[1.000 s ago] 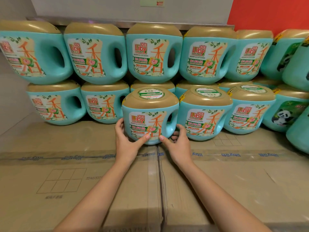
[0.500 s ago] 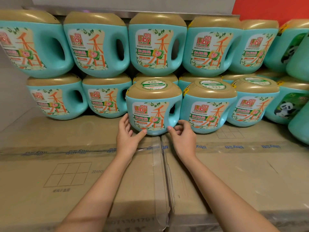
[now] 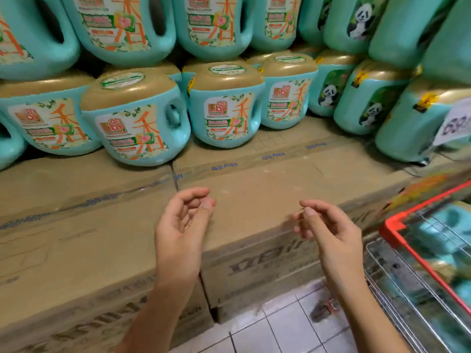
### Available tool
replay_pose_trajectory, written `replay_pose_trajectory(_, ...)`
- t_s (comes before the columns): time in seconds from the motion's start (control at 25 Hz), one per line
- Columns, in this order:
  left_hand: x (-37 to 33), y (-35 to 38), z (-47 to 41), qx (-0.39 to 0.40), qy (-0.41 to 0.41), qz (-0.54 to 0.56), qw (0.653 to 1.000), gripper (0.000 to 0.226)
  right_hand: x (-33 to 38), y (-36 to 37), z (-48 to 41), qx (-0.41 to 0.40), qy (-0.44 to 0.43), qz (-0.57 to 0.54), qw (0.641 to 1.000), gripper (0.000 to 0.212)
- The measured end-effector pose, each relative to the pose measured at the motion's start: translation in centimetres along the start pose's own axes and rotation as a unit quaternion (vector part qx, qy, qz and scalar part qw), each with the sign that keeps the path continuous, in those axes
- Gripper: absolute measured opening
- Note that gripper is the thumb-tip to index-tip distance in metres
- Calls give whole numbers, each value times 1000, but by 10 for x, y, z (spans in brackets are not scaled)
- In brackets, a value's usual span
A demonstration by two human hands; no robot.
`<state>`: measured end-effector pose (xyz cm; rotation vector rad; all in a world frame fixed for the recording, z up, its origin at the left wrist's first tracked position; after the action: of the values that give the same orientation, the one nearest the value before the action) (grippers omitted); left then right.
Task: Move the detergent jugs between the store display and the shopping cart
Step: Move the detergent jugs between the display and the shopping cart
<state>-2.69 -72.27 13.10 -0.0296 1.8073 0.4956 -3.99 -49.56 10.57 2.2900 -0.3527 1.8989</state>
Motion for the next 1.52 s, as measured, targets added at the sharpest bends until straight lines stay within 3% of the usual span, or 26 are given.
replay_pose_trajectory(0.16,35,74,89,140,-136,1,981,12,-35,-133,60,-85,87,37,992,15)
replay_pose_trajectory(0.36,100,145,191,205,-255,-87,941,23,-66,-292,146,-152,173,90,969,17)
replay_pose_trajectory(0.52,139,202,271,222,-299,-112,921,21,-67,-398,198,-202,211,105,951,21)
replay_pose_trajectory(0.68,156,282,318,287,-325,-102,895,18,-65,-478,218,-254,228,109,934,17)
replay_pose_trajectory(0.84,172,356,321,324,-321,-88,885,16,-66,-533,202,-273,223,106,930,17)
replay_pose_trajectory(1.32,258,577,291,337,-311,-97,883,18,-73,-707,35,-301,184,125,928,16)
replay_pose_trajectory(1.52,299,652,310,312,-347,-111,877,19,-91,-775,-20,-311,173,104,929,16)
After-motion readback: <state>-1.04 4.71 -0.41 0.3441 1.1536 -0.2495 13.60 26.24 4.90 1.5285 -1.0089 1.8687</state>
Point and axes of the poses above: each hand's wrist, its own z-axis away from the middle knuckle, its own y-axis out of the palm, x = y × z, the point moved 4 cm from there along -z, towards the middle knuckle, and after that the axes turned 6 degrees about z, right-handed, at the moved point
